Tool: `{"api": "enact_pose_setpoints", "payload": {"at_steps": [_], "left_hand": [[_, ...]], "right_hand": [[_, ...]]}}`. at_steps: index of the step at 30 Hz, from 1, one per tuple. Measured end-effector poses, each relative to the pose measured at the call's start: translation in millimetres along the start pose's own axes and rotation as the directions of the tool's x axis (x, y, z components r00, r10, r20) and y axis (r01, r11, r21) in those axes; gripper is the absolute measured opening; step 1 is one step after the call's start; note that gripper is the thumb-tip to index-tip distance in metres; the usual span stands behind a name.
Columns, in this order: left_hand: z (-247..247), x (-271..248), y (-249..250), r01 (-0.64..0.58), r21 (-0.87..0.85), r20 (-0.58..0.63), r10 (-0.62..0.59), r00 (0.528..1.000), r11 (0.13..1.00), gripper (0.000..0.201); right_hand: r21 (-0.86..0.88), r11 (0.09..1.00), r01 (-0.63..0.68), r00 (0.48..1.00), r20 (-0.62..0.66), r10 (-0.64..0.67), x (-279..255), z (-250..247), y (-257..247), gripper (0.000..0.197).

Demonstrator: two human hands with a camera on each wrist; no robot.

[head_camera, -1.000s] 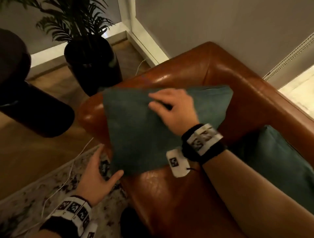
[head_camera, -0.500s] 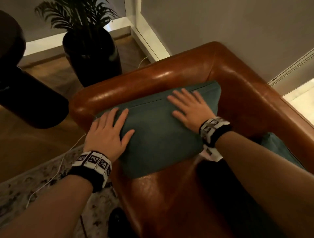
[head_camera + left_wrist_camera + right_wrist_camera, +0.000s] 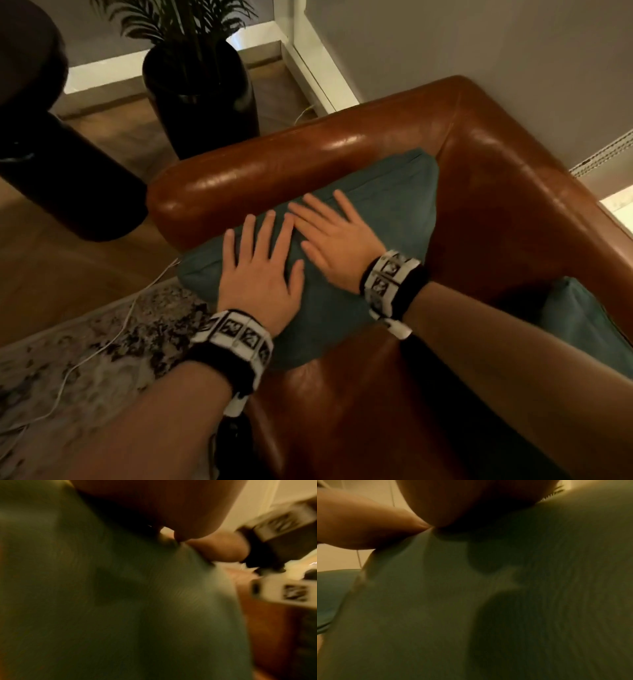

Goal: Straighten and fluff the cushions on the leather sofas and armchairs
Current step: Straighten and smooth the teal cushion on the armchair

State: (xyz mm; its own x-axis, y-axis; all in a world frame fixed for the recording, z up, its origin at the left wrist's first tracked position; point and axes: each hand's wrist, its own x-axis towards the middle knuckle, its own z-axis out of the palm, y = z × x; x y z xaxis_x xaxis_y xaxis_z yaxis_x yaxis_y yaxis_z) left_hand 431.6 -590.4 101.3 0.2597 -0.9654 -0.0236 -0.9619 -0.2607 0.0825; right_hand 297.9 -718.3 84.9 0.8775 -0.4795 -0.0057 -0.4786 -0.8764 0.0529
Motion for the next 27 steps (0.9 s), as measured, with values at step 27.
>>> {"api": "enact_pose_setpoints", "payload": {"at_steps": [27], "left_hand": [[1.0, 27.7, -48.1, 0.139, -0.047, -0.028, -0.14, 0.99, 0.989, 0.038]], "right_hand": [[0.11, 0.991, -0.074, 0.995, -0.058, 0.081, 31.6, -11.9, 50.7, 0.044]]}}
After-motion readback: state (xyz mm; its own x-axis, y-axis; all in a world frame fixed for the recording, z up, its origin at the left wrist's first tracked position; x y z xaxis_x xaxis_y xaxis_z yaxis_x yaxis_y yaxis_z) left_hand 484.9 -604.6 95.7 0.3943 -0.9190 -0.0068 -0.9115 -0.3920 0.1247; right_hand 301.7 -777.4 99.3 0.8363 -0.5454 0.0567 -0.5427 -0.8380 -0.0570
